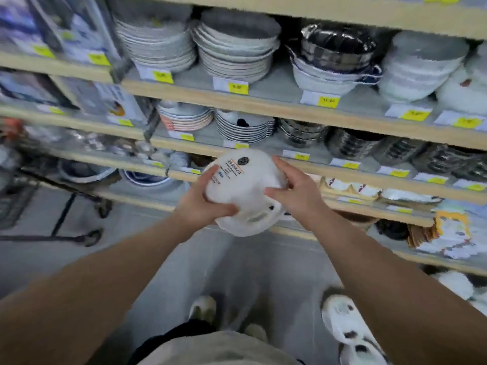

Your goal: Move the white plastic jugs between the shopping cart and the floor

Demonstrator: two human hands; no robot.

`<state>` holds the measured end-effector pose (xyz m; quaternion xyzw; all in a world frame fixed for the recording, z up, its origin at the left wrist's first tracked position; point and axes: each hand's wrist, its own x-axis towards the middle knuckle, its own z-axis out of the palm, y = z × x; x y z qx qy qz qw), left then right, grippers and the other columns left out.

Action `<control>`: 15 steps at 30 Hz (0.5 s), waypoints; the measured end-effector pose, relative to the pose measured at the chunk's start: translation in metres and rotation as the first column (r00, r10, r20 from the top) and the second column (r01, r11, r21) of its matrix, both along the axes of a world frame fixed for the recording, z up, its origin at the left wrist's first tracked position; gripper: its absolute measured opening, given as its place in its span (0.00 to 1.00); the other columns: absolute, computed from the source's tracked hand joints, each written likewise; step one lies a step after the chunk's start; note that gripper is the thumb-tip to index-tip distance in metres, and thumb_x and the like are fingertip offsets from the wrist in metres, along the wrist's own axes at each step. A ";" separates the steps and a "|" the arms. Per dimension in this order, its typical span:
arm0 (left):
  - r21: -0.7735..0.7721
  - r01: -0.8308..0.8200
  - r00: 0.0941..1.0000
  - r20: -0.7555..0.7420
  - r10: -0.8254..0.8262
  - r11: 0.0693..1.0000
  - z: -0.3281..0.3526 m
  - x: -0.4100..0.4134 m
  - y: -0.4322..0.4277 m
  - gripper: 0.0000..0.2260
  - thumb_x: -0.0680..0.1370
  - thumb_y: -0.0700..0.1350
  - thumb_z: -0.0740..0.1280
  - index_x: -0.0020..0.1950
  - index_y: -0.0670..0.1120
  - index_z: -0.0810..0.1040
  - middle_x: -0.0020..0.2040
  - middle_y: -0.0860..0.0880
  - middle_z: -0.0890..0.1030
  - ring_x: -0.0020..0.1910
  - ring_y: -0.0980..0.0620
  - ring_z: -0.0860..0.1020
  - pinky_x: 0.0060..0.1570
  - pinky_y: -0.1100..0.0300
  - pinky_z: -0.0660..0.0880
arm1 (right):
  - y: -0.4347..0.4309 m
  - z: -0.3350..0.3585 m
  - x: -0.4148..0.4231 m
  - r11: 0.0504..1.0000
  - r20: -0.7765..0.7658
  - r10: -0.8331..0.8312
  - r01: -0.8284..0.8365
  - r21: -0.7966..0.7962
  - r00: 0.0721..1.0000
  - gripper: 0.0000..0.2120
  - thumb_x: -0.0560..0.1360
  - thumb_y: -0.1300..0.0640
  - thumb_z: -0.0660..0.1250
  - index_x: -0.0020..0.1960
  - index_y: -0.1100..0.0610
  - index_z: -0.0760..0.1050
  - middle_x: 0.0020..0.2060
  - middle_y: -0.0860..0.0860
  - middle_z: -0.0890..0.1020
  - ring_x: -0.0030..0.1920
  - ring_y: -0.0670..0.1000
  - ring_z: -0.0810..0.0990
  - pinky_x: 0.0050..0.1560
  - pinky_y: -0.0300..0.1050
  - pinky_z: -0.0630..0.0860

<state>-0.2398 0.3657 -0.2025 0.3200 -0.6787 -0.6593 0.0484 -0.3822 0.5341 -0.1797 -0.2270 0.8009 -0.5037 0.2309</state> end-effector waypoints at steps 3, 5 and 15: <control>0.046 -0.186 0.982 -0.036 0.187 0.981 0.010 0.040 -0.021 0.52 0.50 0.50 0.80 0.72 0.64 0.64 0.66 0.53 0.75 0.59 0.48 0.78 0.50 0.43 0.80 | -0.050 0.009 0.013 0.982 0.008 0.187 -0.186 -0.025 0.982 0.35 0.68 0.63 0.76 0.71 0.47 0.70 0.63 0.41 0.75 0.62 0.44 0.75 0.68 0.44 0.70; 0.089 -0.297 0.952 -0.049 0.302 0.951 0.018 0.070 -0.038 0.52 0.50 0.49 0.80 0.72 0.63 0.63 0.64 0.54 0.75 0.58 0.48 0.79 0.47 0.44 0.81 | -0.090 0.009 0.027 0.956 0.001 0.291 -0.291 -0.027 0.957 0.35 0.67 0.63 0.76 0.71 0.47 0.70 0.65 0.44 0.76 0.64 0.46 0.75 0.68 0.48 0.70; 0.104 -0.653 0.747 -0.075 0.660 0.750 0.030 0.224 -0.165 0.47 0.58 0.41 0.78 0.73 0.59 0.63 0.61 0.57 0.75 0.54 0.48 0.80 0.42 0.41 0.81 | -0.306 0.009 0.152 0.745 -0.014 0.666 -0.666 -0.049 0.746 0.35 0.69 0.63 0.75 0.72 0.47 0.69 0.63 0.40 0.74 0.64 0.43 0.74 0.69 0.48 0.70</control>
